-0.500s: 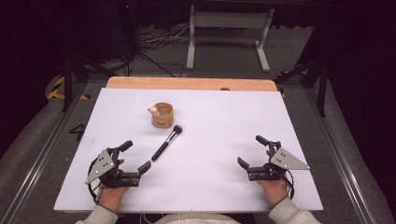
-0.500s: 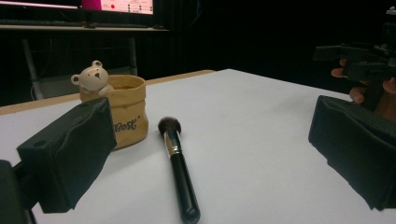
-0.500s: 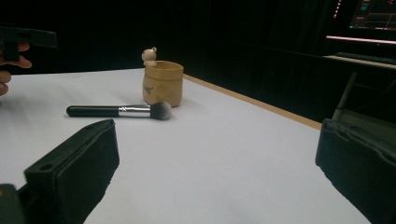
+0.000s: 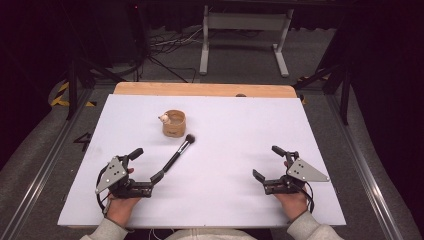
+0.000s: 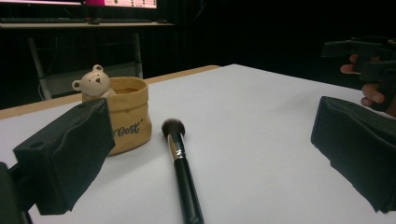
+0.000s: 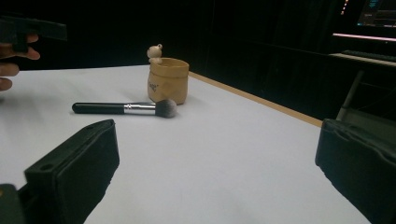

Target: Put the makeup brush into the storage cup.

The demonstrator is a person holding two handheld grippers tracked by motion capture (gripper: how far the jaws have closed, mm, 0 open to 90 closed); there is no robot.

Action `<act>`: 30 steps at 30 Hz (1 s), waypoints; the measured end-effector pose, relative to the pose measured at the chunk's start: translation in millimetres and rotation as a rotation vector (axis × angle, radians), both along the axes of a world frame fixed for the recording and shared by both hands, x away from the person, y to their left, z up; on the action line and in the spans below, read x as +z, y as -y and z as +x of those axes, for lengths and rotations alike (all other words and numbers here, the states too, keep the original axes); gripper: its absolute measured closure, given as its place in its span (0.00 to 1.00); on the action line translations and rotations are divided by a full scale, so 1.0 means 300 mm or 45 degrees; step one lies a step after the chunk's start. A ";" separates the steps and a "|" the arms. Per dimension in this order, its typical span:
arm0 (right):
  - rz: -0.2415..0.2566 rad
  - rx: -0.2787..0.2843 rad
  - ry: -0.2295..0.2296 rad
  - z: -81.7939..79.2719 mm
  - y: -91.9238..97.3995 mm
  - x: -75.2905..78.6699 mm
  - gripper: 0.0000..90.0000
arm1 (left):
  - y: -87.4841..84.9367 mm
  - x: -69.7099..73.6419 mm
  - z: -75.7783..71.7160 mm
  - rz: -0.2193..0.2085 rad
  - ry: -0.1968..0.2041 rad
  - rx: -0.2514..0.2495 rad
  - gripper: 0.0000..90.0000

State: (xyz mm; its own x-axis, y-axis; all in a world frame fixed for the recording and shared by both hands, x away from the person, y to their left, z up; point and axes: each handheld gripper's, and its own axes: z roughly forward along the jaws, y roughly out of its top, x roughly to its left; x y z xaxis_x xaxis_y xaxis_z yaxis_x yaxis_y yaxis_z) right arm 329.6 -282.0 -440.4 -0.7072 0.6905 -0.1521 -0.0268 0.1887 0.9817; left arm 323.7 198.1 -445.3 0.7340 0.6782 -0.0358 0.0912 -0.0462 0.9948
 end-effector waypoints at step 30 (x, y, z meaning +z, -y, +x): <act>0.026 0.042 -0.015 -0.013 0.010 0.006 0.01 | 0.170 0.085 0.205 0.059 -0.128 0.002 0.00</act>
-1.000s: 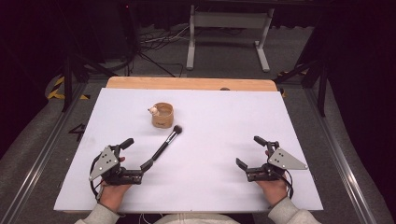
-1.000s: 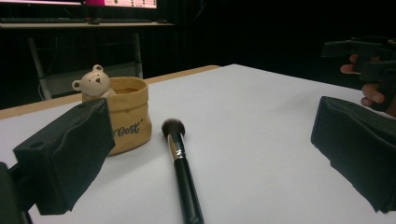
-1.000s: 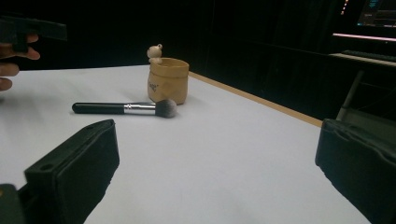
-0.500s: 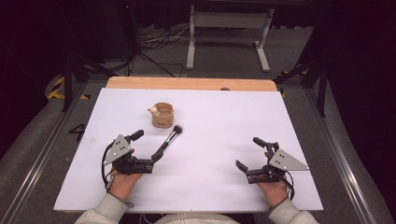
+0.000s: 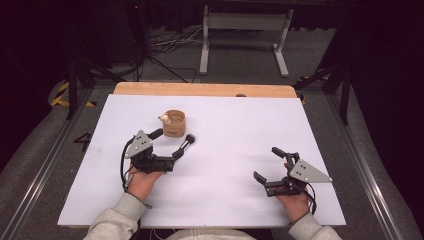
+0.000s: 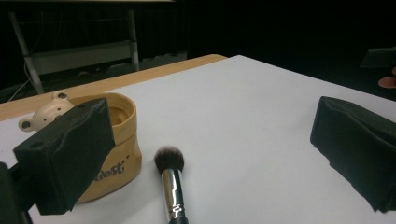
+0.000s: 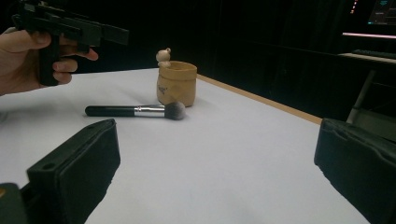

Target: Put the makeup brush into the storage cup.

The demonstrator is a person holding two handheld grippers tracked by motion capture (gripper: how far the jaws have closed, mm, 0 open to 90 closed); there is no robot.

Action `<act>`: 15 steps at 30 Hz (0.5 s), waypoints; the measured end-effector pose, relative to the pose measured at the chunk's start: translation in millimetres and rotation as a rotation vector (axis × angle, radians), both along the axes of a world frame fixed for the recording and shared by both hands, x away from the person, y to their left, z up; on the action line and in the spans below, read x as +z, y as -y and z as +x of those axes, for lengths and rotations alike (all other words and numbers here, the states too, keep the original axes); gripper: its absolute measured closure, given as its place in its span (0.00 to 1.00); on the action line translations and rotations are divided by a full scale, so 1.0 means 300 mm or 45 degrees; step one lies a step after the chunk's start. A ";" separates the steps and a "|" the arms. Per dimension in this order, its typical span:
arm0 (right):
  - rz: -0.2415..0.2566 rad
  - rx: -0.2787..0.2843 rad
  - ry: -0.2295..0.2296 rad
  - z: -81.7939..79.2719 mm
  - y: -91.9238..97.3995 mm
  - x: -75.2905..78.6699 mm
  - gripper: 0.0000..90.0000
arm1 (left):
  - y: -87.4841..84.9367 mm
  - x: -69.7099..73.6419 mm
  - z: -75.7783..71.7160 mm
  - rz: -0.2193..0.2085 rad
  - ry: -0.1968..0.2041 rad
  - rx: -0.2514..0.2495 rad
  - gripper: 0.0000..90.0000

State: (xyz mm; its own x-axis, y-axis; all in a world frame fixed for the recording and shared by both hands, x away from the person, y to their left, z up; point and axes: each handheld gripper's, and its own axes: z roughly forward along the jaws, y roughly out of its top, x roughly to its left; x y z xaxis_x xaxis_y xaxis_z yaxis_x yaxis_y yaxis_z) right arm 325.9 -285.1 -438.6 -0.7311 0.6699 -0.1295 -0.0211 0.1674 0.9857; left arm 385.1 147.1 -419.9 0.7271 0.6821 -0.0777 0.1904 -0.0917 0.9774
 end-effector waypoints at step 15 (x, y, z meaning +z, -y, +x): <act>0.021 0.012 -0.011 -0.002 0.007 0.000 0.02 | 0.024 0.044 0.056 0.068 -0.087 -0.042 0.00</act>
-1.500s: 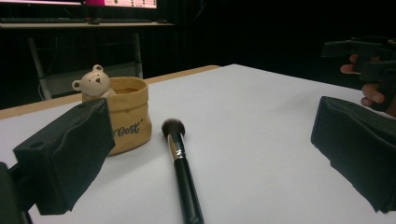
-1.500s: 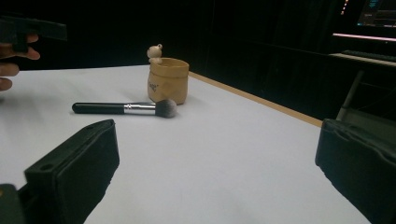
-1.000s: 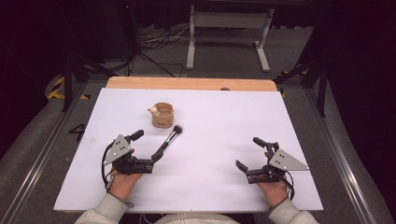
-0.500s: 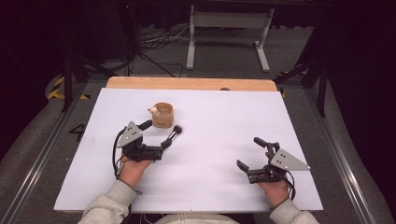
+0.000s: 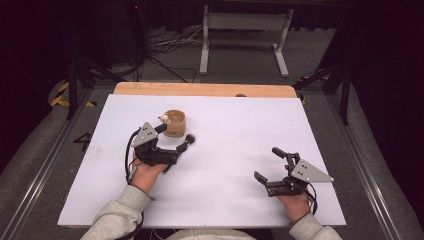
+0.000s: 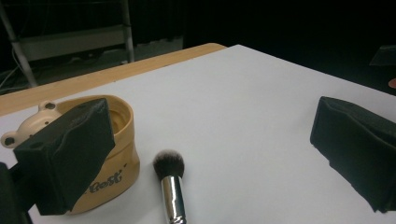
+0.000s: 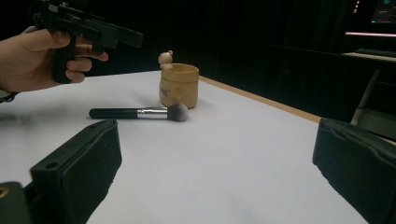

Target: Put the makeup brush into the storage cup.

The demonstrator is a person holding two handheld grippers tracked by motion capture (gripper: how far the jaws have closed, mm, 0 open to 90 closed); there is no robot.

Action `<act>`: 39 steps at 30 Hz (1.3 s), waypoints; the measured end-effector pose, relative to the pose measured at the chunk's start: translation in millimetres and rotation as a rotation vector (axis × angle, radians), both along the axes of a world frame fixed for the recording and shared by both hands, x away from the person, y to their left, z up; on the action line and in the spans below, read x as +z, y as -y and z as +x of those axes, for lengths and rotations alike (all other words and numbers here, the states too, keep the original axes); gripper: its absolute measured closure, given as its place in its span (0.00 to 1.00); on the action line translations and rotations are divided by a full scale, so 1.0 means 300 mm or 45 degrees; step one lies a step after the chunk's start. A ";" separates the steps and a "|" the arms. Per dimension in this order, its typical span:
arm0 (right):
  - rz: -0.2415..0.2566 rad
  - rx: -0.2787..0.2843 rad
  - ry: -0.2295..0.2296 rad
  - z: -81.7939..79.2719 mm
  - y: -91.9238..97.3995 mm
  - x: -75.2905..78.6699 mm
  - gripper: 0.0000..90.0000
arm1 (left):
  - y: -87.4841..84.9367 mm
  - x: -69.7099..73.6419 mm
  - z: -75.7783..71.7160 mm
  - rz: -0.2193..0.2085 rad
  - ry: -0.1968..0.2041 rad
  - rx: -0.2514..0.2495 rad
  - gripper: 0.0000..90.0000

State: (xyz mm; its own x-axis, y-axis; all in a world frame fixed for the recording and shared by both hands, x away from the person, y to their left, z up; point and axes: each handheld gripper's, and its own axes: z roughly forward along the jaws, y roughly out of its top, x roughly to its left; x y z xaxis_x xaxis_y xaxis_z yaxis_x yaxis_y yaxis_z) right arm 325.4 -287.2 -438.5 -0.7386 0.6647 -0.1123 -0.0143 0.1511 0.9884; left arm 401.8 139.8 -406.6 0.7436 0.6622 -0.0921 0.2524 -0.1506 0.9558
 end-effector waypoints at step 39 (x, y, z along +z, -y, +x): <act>0.016 0.038 -0.040 0.013 0.009 -0.011 0.03 | 0.119 0.102 0.143 0.674 -0.426 -0.057 0.02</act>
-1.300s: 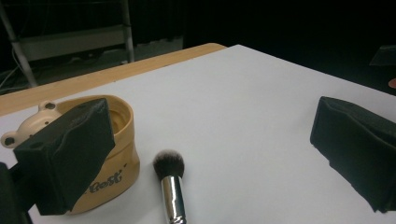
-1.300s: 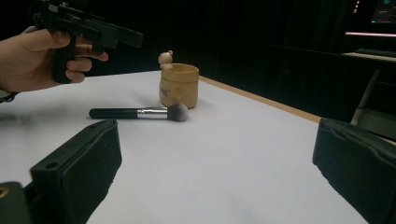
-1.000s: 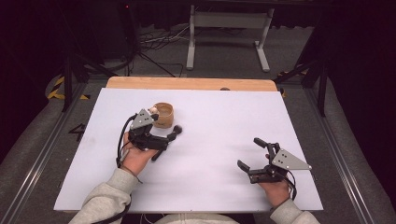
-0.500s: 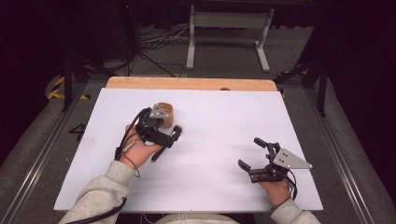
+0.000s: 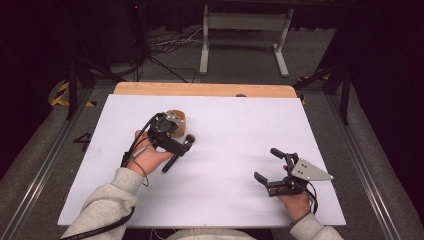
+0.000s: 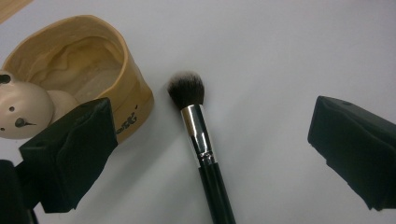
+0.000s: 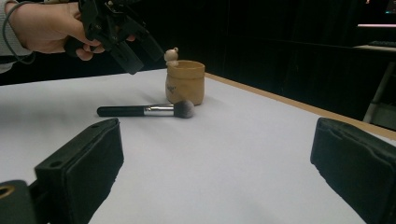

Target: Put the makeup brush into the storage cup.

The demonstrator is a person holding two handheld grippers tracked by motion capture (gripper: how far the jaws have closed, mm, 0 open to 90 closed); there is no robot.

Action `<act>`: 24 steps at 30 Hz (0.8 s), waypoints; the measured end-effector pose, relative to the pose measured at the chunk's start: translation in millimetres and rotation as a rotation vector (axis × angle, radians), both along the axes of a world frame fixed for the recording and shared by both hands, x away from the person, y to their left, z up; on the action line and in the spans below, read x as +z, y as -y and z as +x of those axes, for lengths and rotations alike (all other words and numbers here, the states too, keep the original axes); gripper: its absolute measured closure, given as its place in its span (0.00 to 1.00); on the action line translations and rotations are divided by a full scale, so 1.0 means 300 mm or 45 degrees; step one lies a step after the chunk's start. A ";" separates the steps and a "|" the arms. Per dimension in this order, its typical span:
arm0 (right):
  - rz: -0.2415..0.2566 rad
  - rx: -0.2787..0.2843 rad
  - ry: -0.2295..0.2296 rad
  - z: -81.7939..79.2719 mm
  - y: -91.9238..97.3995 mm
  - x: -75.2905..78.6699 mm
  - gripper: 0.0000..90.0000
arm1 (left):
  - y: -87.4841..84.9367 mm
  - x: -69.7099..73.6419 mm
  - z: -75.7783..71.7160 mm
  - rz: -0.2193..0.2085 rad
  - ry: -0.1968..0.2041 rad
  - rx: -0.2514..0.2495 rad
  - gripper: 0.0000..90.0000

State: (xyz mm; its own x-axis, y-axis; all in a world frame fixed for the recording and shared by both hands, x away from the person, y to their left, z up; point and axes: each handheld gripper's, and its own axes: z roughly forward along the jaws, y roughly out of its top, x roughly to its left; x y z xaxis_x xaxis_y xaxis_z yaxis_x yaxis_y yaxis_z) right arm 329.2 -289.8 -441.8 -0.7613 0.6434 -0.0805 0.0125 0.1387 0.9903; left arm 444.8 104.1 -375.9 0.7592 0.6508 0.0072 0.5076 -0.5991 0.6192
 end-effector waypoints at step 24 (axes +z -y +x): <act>-0.001 0.002 -0.009 0.001 0.001 -0.003 0.03 | 0.015 0.003 0.058 0.105 -0.264 0.086 0.08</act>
